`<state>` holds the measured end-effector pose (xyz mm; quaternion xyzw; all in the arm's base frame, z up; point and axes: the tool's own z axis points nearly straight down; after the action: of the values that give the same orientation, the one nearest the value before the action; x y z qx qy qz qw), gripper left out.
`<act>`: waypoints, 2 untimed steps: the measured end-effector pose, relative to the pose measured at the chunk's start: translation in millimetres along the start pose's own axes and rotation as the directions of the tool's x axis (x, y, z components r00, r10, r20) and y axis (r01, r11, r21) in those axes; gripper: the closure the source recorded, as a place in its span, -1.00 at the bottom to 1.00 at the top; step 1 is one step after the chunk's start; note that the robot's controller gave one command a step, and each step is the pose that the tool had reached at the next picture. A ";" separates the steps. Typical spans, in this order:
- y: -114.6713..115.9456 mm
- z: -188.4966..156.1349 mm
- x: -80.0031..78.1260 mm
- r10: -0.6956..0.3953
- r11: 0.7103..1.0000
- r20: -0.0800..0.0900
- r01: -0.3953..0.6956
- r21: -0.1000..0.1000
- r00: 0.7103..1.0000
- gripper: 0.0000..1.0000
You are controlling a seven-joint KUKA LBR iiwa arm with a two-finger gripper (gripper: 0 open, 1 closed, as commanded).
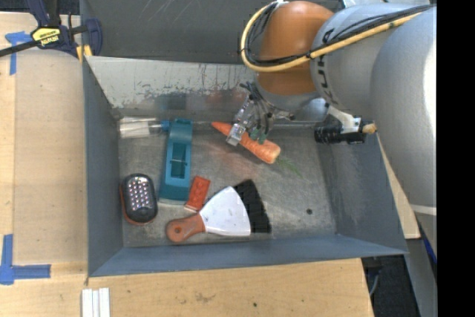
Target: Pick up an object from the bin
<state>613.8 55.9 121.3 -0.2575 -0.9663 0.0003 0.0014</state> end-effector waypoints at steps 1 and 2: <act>1.0 -64.5 -6.2 -0.013 1.000 0.007 0.013 -0.004 1.000 1.00; -25.7 4.2 -24.6 -0.061 0.998 0.009 0.061 -0.005 0.998 1.00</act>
Offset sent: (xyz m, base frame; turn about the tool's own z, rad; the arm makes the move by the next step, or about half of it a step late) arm 0.0077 -0.0575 -0.0513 -0.0925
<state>622.3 21.3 117.1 -0.2280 -0.9737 -0.0009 -0.0037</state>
